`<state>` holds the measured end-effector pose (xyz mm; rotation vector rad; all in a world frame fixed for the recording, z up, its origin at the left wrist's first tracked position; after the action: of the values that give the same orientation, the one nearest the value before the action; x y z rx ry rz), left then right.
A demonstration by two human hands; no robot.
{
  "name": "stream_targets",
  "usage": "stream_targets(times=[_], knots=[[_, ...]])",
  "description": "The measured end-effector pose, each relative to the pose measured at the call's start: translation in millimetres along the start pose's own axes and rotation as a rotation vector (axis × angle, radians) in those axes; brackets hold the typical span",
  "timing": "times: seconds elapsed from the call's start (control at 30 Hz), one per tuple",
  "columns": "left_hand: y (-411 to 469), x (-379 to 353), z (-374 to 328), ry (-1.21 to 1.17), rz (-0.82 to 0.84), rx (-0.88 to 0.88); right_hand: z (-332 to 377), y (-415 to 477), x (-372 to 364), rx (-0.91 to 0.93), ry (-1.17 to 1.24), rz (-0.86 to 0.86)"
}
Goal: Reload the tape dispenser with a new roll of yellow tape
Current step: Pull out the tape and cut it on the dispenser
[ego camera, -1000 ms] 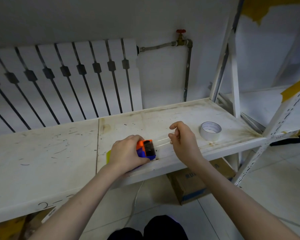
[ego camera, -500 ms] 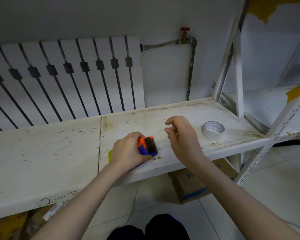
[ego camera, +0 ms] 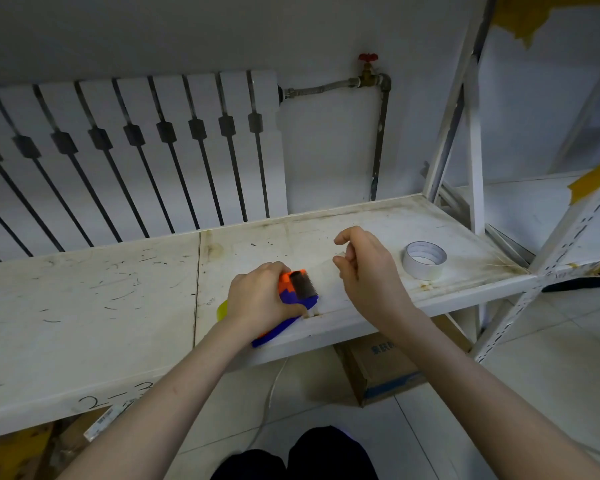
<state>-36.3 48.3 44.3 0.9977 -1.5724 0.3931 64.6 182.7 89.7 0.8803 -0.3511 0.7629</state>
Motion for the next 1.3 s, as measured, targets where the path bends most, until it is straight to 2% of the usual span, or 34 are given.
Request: stream_targets(times=[0.27, 0.4, 0.53, 0.67, 0.87, 1.03, 1.3], knots=[[10, -13, -16, 0.099, 0.106, -0.103, -77, -4, -18, -0.36, 0.036, 0.067], [17, -26, -21, 0.153, 0.216, -0.142, -98, -6, -24, -0.448, 0.062, 0.071], [21, -36, -24, 0.259, 0.26, -0.202, -116, -11, -36, -0.531, 0.067, 0.158], [22, -44, -27, 0.352, 0.282, -0.267, -126, -17, -46, -0.548, 0.032, 0.177], [9, -40, -26, 0.528, 0.179, -0.39, -140, -27, -54, -0.587, 0.0, 0.191], [3, -41, -25, 0.605, 0.21, -0.421, -143, -28, -63, -0.609, 0.01, 0.232], [4, -45, -29, 0.72, 0.253, -0.535, -141, -16, -61, -0.572, 0.043, 0.189]])
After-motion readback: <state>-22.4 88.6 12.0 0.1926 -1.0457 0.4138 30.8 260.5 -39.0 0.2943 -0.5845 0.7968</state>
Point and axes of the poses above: each hand's wrist, its own y-axis towards the middle knuckle, its own x-axis out of the back of the hand, z = x × y, the point moved 5 cm from there along y, towards the middle knuckle, and after that the axes turned 5 degrees about -z, right-handed, at the moved point
